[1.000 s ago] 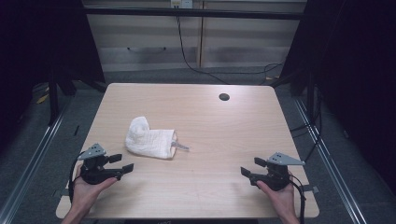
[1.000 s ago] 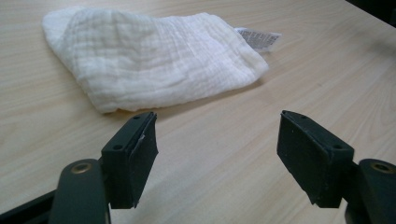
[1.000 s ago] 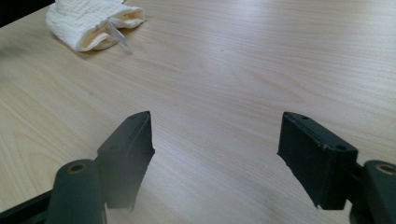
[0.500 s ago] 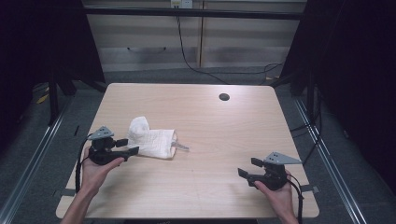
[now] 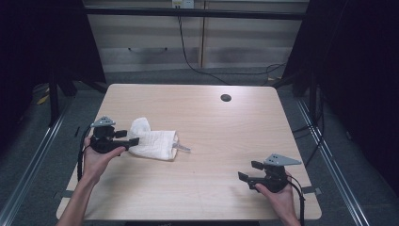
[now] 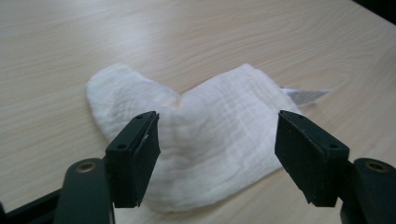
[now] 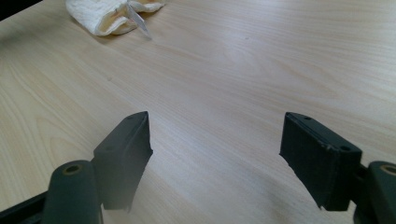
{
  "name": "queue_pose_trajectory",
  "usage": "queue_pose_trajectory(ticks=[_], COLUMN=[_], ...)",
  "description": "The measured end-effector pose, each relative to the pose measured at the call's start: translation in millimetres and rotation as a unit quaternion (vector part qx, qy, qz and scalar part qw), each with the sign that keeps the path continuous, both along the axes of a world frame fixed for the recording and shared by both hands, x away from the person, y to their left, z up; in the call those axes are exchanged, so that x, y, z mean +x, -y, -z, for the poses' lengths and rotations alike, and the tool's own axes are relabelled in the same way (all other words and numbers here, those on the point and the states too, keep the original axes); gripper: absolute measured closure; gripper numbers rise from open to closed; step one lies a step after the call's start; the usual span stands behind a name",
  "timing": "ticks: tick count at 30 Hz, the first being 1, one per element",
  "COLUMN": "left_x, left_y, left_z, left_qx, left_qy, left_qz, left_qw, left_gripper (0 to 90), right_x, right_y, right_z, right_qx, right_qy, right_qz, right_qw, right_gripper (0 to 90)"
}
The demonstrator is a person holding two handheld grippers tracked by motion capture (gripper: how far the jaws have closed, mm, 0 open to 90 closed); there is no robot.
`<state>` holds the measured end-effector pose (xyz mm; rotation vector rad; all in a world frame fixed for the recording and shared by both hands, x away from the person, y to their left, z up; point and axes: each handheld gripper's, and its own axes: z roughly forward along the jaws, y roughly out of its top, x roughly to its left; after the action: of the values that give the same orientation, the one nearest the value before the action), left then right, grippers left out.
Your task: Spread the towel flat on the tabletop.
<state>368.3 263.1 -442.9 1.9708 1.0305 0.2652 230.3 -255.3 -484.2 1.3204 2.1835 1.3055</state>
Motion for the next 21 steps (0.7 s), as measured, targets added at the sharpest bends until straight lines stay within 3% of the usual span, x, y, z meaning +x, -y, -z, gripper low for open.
queue_pose_trajectory(ticks=[3,6,9,13,16,18,19,21], left_x=[9.4,16.0,25.4,29.6,30.7,30.6,30.8,31.9], left_y=[-1.9,0.0,4.6,6.4,8.2,10.4,11.6,12.5], left_z=[9.5,16.9,27.0,35.3,41.1,44.2,45.7,48.5], left_qx=[0.001,0.014,0.031,0.037,0.040,0.045,0.045,0.054], left_qy=[-0.006,-0.006,-0.020,-0.031,-0.034,-0.033,-0.032,-0.034], left_qz=[0.000,-0.001,0.003,0.004,0.010,0.018,0.021,0.024], left_qw=[1.0000,0.9999,0.9993,0.9988,0.9986,0.9983,0.9983,0.9977], left_gripper=[36.5,35.3,31.6,35.0,43.6,53.9,53.9,67.3], right_x=[0.3,0.7,3.5,1.9,0.5,0.2,0.0,-1.1], right_y=[-0.7,-2.0,-3.6,-3.7,-3.5,-3.5,-3.7,-4.6], right_z=[0.3,1.7,4.4,2.9,3.0,3.4,3.8,4.3], right_qx=[0.000,0.002,0.001,-0.003,-0.006,-0.008,-0.008,-0.012], right_qy=[0.001,-0.003,-0.017,-0.018,-0.017,-0.018,-0.019,-0.022], right_qz=[-0.004,-0.007,-0.013,-0.016,-0.018,-0.019,-0.019,-0.020], right_qw=[1.0000,1.0000,0.9998,0.9997,0.9997,0.9996,0.9996,0.9995], right_gripper=[23.6,22.9,22.4,22.2,22.1,22.1,22.0,22.0])
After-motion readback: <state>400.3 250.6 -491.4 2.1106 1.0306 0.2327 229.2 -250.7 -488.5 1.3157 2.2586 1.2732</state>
